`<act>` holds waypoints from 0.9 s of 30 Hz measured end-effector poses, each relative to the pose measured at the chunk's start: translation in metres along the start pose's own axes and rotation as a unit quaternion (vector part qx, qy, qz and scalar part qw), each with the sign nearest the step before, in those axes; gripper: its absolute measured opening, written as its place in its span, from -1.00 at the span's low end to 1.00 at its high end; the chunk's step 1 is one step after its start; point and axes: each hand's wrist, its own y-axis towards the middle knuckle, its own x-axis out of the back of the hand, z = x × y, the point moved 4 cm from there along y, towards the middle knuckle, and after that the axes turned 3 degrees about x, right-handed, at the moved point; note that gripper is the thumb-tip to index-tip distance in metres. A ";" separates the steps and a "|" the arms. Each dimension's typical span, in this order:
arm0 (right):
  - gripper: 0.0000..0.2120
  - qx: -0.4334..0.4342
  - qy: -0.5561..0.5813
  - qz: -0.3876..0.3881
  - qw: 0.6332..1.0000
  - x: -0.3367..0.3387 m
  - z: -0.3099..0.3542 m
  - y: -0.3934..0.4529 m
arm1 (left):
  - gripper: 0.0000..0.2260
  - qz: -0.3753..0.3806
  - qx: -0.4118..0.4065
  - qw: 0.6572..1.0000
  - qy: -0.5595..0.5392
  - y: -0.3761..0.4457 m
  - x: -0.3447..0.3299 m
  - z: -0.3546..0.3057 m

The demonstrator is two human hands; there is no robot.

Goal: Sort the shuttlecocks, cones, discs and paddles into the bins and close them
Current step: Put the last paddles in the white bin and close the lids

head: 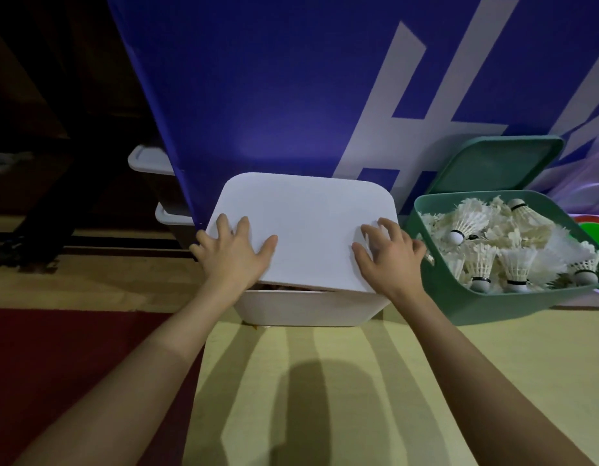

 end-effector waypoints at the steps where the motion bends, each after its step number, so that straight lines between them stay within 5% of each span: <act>1: -0.58 0.008 -0.009 0.012 1.000 -0.002 -0.001 0.002 | -0.40 0.000 0.009 1.000 -0.006 -0.004 -0.003 0.001; 27: -0.62 0.011 0.050 -0.004 0.999 0.002 -0.023 0.003 | -0.47 -0.021 0.041 0.999 -0.029 -0.020 -0.015 -0.010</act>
